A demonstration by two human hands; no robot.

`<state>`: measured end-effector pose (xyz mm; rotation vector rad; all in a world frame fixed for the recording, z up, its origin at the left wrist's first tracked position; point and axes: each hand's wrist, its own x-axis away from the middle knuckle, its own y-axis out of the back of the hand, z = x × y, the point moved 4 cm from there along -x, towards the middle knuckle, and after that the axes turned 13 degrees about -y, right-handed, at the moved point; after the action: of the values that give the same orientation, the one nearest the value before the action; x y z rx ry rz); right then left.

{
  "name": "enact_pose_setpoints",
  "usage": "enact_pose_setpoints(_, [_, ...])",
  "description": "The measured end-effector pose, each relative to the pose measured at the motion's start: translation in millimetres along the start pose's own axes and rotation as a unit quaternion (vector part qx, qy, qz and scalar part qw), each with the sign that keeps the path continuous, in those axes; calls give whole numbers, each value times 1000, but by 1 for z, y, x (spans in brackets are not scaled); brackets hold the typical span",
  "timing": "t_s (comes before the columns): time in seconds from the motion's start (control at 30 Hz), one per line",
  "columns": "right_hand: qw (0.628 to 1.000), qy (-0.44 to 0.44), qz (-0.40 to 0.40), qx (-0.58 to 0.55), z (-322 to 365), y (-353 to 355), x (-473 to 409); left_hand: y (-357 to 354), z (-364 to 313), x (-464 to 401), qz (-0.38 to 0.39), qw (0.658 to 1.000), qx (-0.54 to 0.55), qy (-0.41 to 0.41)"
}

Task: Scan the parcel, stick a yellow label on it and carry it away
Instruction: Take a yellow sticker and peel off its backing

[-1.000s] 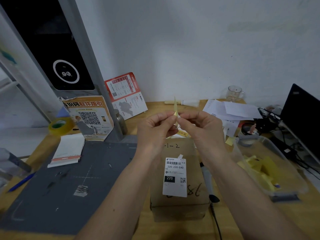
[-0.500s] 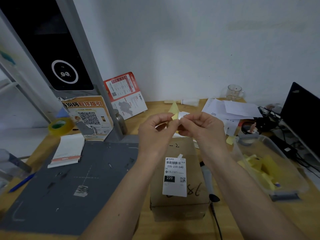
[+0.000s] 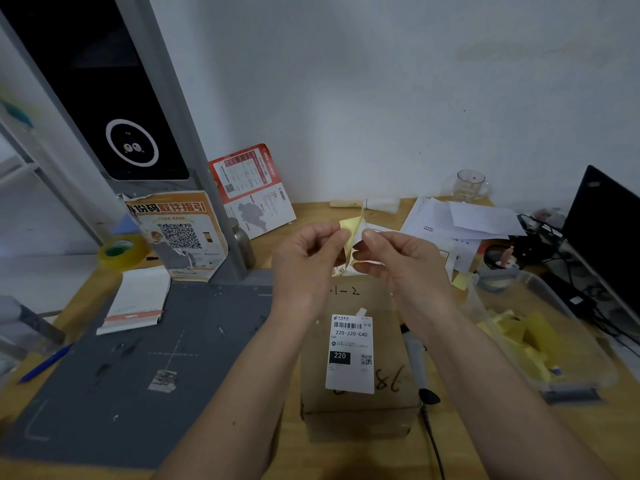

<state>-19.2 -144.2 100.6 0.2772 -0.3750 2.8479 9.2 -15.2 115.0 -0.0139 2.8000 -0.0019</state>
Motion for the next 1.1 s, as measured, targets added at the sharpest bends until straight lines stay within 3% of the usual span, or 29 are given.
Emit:
enact_pose_setpoints(0.27, [997,-4,62,-51,-3,-10,5,-4,-1,-2,-26,997,65,23])
enact_pose_setpoints(0.47, [998,32,-48,22,1,-3,7,-2,2,-1,-24,996,76,35])
enact_pose_setpoints(0.73, [996,48,-71,24,3,0,4,-7,6,6,32,997,57,39])
enact_pose_setpoints(1.1, [996,24,-68,44,2,1,4,-5,13,3,5,999,32,38])
